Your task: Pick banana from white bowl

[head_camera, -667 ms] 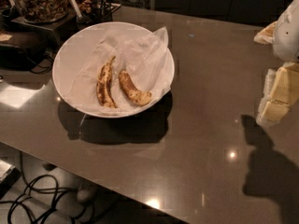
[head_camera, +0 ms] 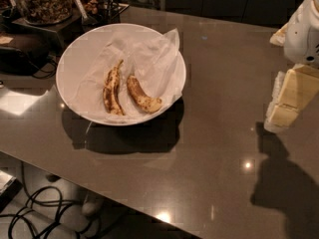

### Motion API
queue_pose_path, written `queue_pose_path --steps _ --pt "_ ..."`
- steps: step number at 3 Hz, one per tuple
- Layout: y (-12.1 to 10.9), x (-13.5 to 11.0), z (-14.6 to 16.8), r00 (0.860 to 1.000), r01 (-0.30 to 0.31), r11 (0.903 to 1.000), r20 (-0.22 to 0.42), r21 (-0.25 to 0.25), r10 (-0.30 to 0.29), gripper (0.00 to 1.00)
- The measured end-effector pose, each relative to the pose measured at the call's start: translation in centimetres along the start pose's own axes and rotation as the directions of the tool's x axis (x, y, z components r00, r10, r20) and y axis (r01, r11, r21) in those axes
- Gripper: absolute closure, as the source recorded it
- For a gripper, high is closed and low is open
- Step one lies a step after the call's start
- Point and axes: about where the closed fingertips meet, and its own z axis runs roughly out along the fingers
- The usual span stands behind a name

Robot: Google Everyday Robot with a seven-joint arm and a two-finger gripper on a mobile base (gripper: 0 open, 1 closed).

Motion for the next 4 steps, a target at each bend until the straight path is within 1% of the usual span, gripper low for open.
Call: queue_pose_path --steps 1,2,3,4 --pt "-1.1 -2.6 0.8 0.996 -0.085 0.996 -0.045 -0.03 0.083 0.0" --pt "-1.4 -5.2 1.5 0.991 -0.121 0.9901 -0.058 -0.072 0.117 0.0" --pt "-1.6 -5.5 1.3 0.992 -0.121 0.9914 -0.039 -0.05 0.119 0.0" --pt "-0.7 -6.4 1.2 0.989 -0.136 0.9905 -0.047 0.019 0.137 0.0"
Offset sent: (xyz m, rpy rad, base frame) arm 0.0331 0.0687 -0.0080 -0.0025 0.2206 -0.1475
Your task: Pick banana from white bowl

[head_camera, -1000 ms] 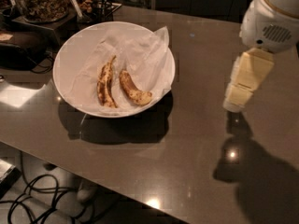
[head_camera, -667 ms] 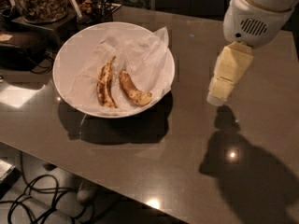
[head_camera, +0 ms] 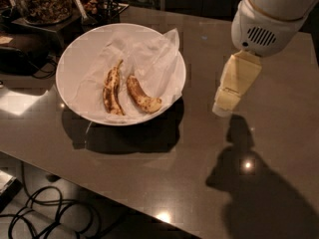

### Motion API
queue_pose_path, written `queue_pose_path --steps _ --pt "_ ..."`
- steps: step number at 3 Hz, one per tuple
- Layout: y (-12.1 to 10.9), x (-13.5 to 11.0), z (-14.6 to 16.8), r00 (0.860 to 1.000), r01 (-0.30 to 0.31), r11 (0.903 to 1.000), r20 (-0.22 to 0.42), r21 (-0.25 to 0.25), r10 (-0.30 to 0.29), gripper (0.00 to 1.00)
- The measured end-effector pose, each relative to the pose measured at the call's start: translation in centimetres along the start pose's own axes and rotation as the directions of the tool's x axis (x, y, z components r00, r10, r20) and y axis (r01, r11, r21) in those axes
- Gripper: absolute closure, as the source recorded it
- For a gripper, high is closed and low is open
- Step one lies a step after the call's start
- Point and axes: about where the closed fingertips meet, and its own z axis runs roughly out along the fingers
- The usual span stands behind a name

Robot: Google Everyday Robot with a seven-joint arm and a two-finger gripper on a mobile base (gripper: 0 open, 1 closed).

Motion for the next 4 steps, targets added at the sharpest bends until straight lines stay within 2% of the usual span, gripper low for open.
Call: queue_pose_path --steps 1,2,3,4 --pt "1.7 -1.0 0.1 0.998 -0.025 0.9951 -0.048 0.096 0.03 0.0" --pt "3.8 -2.1 -0.5 0.996 0.036 0.982 -0.088 0.185 -0.02 0.0" --pt "4.0 -2.1 -0.5 0.995 0.043 0.9807 -0.094 0.191 -0.026 0.0" --pt "4.5 -4.0 -1.1 0.998 0.063 0.9893 -0.02 0.132 -0.061 0.0"
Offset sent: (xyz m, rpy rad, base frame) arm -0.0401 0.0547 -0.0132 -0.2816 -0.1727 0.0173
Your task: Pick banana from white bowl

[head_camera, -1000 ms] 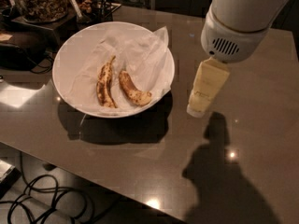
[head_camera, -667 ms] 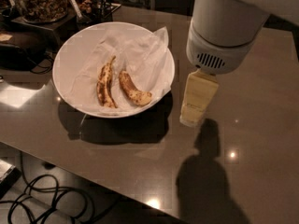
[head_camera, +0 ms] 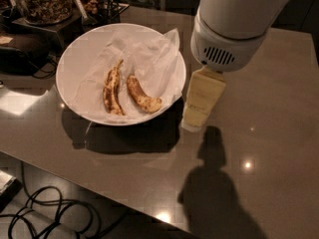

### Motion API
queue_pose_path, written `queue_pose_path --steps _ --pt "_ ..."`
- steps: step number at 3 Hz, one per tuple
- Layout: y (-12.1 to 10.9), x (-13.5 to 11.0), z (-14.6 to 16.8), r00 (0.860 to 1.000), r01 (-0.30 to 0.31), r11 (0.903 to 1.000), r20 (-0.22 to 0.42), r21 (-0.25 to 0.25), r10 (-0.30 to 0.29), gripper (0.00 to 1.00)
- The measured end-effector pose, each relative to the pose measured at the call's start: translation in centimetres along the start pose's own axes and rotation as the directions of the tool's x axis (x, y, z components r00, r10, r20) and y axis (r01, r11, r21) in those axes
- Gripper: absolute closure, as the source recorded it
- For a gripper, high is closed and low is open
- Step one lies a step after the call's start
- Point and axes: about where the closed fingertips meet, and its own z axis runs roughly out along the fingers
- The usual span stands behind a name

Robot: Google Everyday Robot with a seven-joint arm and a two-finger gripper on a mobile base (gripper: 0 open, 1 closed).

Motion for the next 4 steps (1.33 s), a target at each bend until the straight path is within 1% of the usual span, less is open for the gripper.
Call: queue_pose_path --steps 1,2,3,4 --pt "1.1 -3.6 -3.0 0.991 0.079 0.9966 0.111 -0.024 -0.076 0.0" --pt "1.3 -4.0 -4.6 0.988 0.084 0.9965 0.13 0.004 -0.084 0.0" --pt "1.3 -4.0 -4.6 0.988 0.084 0.9964 0.13 0.004 -0.084 0.0" --pt "1.8 -6.8 -5.1 0.979 0.126 0.992 0.161 -0.003 -0.124 0.0"
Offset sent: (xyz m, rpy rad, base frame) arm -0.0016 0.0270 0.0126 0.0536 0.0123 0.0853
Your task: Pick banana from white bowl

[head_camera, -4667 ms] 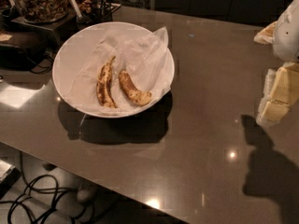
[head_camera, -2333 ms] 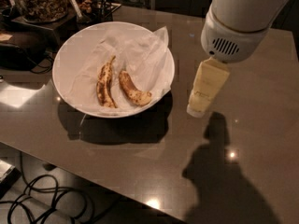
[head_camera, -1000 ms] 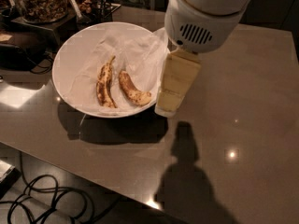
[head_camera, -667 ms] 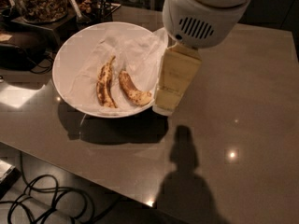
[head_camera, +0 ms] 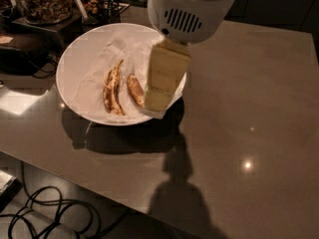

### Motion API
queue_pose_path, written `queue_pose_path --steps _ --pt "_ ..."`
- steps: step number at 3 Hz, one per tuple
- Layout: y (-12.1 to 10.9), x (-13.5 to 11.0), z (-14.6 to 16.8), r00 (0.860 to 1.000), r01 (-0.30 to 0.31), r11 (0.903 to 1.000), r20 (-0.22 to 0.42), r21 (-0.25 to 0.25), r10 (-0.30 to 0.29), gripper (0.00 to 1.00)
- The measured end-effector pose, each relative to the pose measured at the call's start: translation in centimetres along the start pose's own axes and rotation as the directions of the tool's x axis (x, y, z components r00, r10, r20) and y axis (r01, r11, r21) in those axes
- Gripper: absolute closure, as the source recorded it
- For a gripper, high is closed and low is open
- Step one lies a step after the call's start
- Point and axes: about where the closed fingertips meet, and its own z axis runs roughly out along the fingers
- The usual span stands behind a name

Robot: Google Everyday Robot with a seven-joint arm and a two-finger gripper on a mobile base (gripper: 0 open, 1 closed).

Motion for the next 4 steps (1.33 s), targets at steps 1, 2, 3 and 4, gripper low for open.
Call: queue_pose_path --steps 1,2,3,4 --pt "0.0 -0.2 -0.2 1.0 0.002 1.0 0.004 0.002 -0.002 0.0" --pt "-0.1 -2.0 0.6 0.999 -0.007 0.9968 0.034 -0.08 0.01 0.0" --pt "-0.3 -3.4 3.6 1.0 -0.018 0.9827 0.005 -0.184 0.019 0.0" --pt "-0.4 -3.8 3.3 1.0 -0.015 0.9851 0.022 -0.171 0.019 0.0"
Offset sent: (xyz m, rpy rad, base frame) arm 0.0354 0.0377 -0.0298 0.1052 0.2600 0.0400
